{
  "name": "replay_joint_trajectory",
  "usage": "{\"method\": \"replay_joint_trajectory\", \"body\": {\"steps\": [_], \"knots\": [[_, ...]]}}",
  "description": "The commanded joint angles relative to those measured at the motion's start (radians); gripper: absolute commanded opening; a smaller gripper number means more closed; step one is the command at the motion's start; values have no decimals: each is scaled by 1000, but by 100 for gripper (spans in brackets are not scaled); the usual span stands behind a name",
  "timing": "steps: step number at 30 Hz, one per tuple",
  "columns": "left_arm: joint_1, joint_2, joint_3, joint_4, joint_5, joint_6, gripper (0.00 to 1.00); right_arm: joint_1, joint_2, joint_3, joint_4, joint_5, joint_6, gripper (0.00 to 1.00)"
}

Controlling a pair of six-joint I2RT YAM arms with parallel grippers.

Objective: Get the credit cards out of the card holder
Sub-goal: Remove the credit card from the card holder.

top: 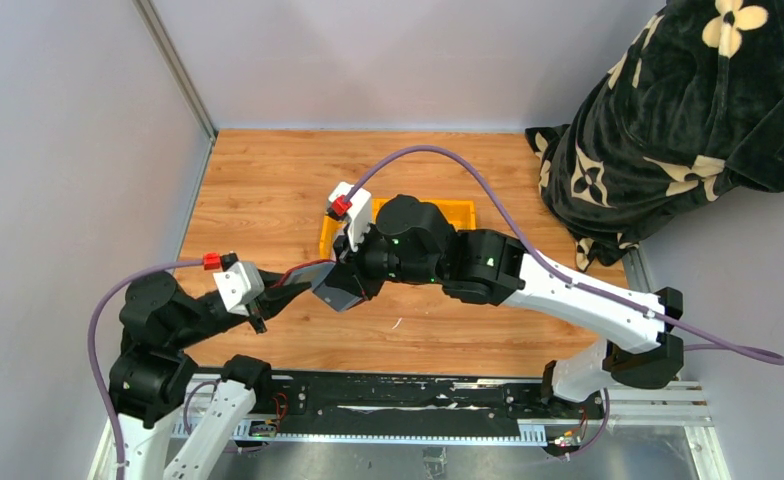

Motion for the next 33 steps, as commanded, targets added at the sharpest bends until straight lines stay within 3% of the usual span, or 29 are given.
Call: {"method": "replay_joint_trajectory", "body": {"steps": [1,5,8,10,14,17,20,27,28,31,32,33], "knots": [[0,89,70,-121,174,-41,0,-48,-52,-56,65,-257,2,10],[0,148,109,-128,258,-145,0,-111,-84,-143,150,-488,-28,44],[0,178,130,-128,295,-222,0,-140,-145,-230,262,-589,-50,62],[0,192,137,-128,328,-263,0,-142,-178,-261,324,-602,-68,68],[0,207,138,-128,384,-320,0,-147,-175,-233,352,-630,-88,69],[0,211,135,-128,409,-347,0,-148,-133,-191,353,-646,-77,64],[0,218,141,-128,420,-369,0,-150,-86,-143,349,-682,-51,51],[0,222,156,-130,463,-426,1,-167,-61,-139,386,-723,20,0],[0,222,158,-130,458,-433,9,-177,-67,-146,397,-721,45,0],[0,228,163,-130,431,-457,73,-235,-94,-212,502,-742,161,0],[0,231,163,-131,413,-462,89,-271,-109,-248,577,-759,219,0],[0,235,163,-131,395,-462,97,-286,-127,-290,658,-768,281,0]]}}
